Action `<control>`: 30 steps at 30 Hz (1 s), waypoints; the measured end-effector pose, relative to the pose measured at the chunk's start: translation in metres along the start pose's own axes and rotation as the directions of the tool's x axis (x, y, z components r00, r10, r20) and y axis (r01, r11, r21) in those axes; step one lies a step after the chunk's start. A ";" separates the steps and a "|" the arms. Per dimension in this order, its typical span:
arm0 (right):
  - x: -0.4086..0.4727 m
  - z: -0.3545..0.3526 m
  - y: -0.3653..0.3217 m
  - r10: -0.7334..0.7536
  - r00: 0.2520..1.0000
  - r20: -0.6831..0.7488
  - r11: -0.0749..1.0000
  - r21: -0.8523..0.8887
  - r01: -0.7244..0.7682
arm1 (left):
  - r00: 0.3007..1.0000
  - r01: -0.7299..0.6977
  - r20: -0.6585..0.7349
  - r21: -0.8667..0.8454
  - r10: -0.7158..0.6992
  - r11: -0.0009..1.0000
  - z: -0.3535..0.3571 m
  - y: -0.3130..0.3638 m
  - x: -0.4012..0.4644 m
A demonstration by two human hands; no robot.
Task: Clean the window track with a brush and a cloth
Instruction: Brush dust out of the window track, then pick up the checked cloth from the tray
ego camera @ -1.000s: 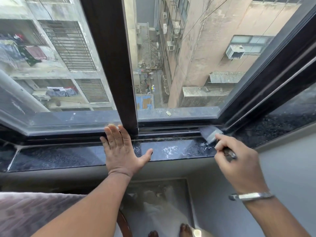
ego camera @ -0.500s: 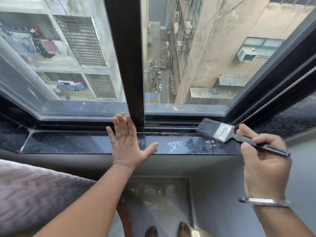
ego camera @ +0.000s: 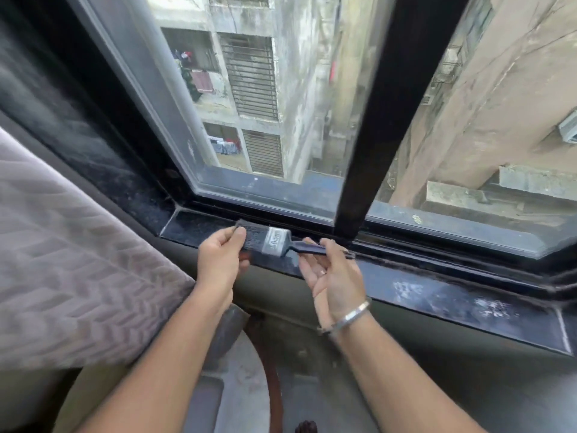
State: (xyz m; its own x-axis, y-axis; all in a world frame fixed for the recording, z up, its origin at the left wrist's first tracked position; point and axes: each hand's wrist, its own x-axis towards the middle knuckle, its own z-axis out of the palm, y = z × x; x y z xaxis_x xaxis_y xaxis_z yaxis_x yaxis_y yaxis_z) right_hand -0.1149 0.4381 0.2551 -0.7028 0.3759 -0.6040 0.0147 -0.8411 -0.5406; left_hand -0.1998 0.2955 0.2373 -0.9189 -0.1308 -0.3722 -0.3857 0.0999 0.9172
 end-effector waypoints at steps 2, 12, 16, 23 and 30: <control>0.015 0.005 0.006 -0.073 0.995 -0.067 0.953 -0.300 0.050 | 0.994 0.003 -0.108 0.017 -0.001 1.000 -0.007 0.004 0.020; 0.019 0.009 0.010 -0.183 0.977 -0.113 0.740 -0.669 0.061 | 0.946 -0.146 -0.189 0.478 0.263 0.866 -0.014 0.003 0.031; -0.026 -0.035 0.034 -0.213 0.976 0.043 0.673 -0.718 0.178 | 0.739 -0.583 0.118 0.605 0.663 0.542 -0.027 -0.056 -0.046; -0.046 -0.102 0.149 0.360 0.926 0.117 0.182 -0.982 0.054 | 0.893 -0.449 0.397 0.814 0.212 0.369 -0.158 -0.221 -0.160; -0.051 -0.114 0.308 0.710 0.639 0.297 -0.325 -0.667 0.671 | 0.934 0.324 -0.198 0.820 -0.296 0.472 -0.277 -0.327 -0.149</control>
State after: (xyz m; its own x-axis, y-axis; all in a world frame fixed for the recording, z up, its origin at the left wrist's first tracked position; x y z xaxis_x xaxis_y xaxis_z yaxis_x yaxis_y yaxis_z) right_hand 0.0066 0.2038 0.0525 -0.6493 -0.4725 -0.5959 -0.0022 0.7847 -0.6198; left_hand 0.0867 0.0087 0.0320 -0.7277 -0.3473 -0.5915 -0.5475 0.8136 0.1958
